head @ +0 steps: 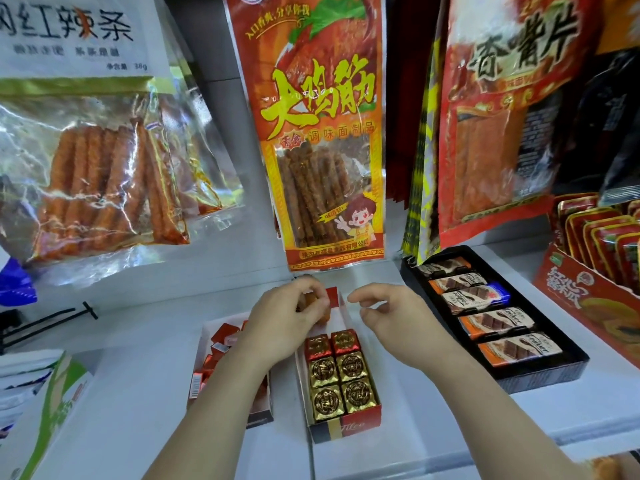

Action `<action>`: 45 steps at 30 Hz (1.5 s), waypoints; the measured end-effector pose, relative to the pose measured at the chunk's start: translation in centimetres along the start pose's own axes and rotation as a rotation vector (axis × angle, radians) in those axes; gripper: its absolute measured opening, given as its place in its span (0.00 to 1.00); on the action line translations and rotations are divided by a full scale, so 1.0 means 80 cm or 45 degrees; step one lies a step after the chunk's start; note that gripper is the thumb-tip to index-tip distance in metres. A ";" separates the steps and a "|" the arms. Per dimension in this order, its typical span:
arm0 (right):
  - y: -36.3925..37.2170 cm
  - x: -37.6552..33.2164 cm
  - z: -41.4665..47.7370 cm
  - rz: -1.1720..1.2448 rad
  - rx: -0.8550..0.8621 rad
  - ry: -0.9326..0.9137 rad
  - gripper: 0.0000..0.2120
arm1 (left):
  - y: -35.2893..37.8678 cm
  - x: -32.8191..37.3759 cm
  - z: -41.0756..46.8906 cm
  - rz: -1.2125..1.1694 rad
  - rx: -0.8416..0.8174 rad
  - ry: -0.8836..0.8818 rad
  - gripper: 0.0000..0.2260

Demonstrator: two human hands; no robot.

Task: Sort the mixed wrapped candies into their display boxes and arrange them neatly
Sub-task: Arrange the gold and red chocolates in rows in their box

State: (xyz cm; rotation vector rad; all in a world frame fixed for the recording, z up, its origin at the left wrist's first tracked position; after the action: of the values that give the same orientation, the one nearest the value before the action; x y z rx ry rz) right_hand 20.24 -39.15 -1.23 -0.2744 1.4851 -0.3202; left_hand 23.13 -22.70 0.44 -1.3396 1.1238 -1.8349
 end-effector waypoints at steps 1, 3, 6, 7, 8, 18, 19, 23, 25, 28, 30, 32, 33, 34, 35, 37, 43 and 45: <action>-0.001 0.001 0.001 0.046 0.014 0.007 0.12 | -0.003 0.000 0.000 -0.052 0.024 -0.036 0.03; -0.001 0.003 0.002 0.123 0.030 0.018 0.12 | -0.002 0.000 0.001 -0.085 0.004 -0.092 0.10; 0.003 0.005 0.002 0.139 0.012 0.042 0.11 | 0.006 0.001 0.003 -0.046 -0.084 -0.110 0.12; 0.005 0.006 0.002 0.131 -0.003 0.047 0.11 | 0.009 0.002 0.004 -0.007 -0.113 -0.090 0.09; 0.008 0.006 0.002 0.117 -0.017 0.047 0.11 | 0.012 0.004 0.004 0.033 -0.137 -0.069 0.07; 0.025 -0.008 -0.005 -0.250 -0.176 -0.018 0.13 | 0.015 0.012 0.009 0.325 -0.120 0.021 0.08; 0.025 -0.009 -0.007 -0.285 -0.173 -0.038 0.13 | 0.013 0.012 0.009 0.345 -0.105 0.018 0.08; 0.027 -0.013 -0.010 -0.405 -0.174 -0.094 0.12 | 0.014 0.015 0.009 0.428 -0.036 0.056 0.07; 0.029 -0.013 -0.011 -0.486 -0.194 -0.111 0.12 | 0.015 0.015 0.008 0.425 -0.033 0.070 0.06; 0.030 -0.012 -0.012 -0.552 -0.230 -0.101 0.11 | 0.006 0.013 0.008 0.376 -0.003 0.061 0.07; 0.029 -0.012 -0.013 -0.532 -0.237 -0.088 0.11 | -0.007 0.004 0.008 0.304 0.073 -0.004 0.08; 0.029 -0.012 -0.013 -0.522 -0.244 -0.080 0.12 | -0.013 -0.003 0.007 0.343 0.108 -0.038 0.09; 0.029 -0.011 -0.013 -0.519 -0.248 -0.077 0.12 | -0.012 -0.005 0.007 0.400 0.094 -0.041 0.10; 0.029 -0.011 -0.013 -0.512 -0.244 -0.077 0.12 | -0.011 -0.006 0.006 0.443 0.076 -0.038 0.10; 0.028 -0.010 -0.012 -0.500 -0.235 -0.078 0.12 | -0.009 -0.006 0.006 0.460 0.056 -0.038 0.09; 0.029 -0.009 -0.010 -0.472 -0.219 -0.071 0.12 | -0.010 -0.005 0.006 0.461 0.060 -0.021 0.06; 0.031 -0.009 -0.006 -0.548 -0.148 -0.129 0.13 | 0.000 0.001 0.002 0.612 -0.222 0.035 0.18; 0.030 -0.013 -0.004 -0.529 -0.071 -0.158 0.14 | 0.007 0.001 0.001 0.622 -0.338 0.026 0.19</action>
State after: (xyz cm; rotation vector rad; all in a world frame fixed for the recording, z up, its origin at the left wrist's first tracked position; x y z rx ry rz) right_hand 19.93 -36.54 -1.18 -0.6397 1.3093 -0.5830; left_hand 23.17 -23.02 -0.01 -1.0585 1.5852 -1.3815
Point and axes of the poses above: each hand's wrist, its own z-axis towards the middle knuckle, its own y-axis out of the palm, x = y × z, the point moved 6 cm from there along z, towards the middle knuckle, and after that the axes turned 10 degrees about z, right-handed, at the moved point
